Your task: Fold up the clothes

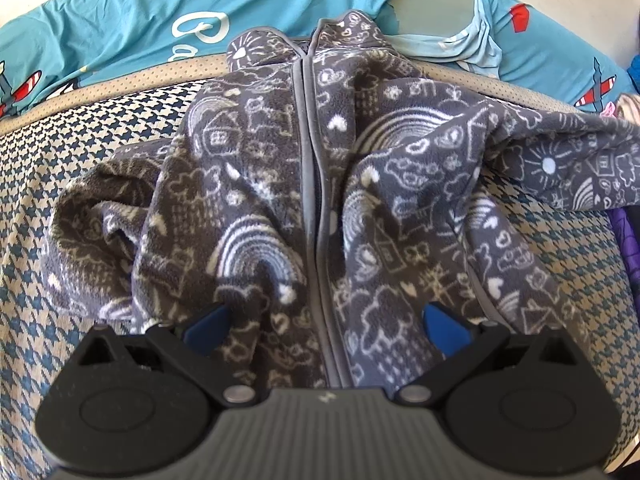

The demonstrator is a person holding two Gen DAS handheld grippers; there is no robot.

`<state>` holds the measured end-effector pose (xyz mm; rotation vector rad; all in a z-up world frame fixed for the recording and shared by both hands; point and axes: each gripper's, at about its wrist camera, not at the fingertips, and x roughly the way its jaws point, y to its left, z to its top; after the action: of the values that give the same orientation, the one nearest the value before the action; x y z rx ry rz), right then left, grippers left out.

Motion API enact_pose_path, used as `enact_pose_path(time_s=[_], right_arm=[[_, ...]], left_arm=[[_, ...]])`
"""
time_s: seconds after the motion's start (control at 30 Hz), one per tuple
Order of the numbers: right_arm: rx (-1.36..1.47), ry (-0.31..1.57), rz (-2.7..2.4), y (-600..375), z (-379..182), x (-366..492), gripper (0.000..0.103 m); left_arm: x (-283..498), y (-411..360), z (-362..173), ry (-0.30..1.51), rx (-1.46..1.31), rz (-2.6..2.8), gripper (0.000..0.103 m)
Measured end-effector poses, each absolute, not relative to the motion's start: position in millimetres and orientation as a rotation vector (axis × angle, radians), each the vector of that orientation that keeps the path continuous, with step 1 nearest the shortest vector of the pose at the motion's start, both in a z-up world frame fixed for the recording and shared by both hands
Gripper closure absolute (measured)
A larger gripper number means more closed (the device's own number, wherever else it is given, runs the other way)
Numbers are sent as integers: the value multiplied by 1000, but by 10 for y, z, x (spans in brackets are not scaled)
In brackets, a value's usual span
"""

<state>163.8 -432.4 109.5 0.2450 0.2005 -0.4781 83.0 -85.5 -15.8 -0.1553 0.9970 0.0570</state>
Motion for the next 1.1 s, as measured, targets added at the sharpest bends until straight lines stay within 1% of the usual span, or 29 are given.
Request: enact_pose_path(time_s=[0.23, 0.37, 0.6, 0.9, 1.1], right_arm=[[258, 181, -392, -4322, 1141, 1557, 65], [289, 292, -178, -4175, 1041, 1703, 61], [468, 525, 61, -3961, 727, 1985, 61], [608, 654, 76, -3809, 432, 2196, 61], [629, 668, 30, -3698, 338, 2280, 61]], left_arm=[[820, -863, -162, 998, -133, 58, 0], [825, -868, -184, 1000, -112, 56, 0], [837, -878, -195, 1003, -103, 52, 0], [844, -883, -191, 1008, -110, 46, 0], [836, -881, -197, 1009, -113, 39, 0]])
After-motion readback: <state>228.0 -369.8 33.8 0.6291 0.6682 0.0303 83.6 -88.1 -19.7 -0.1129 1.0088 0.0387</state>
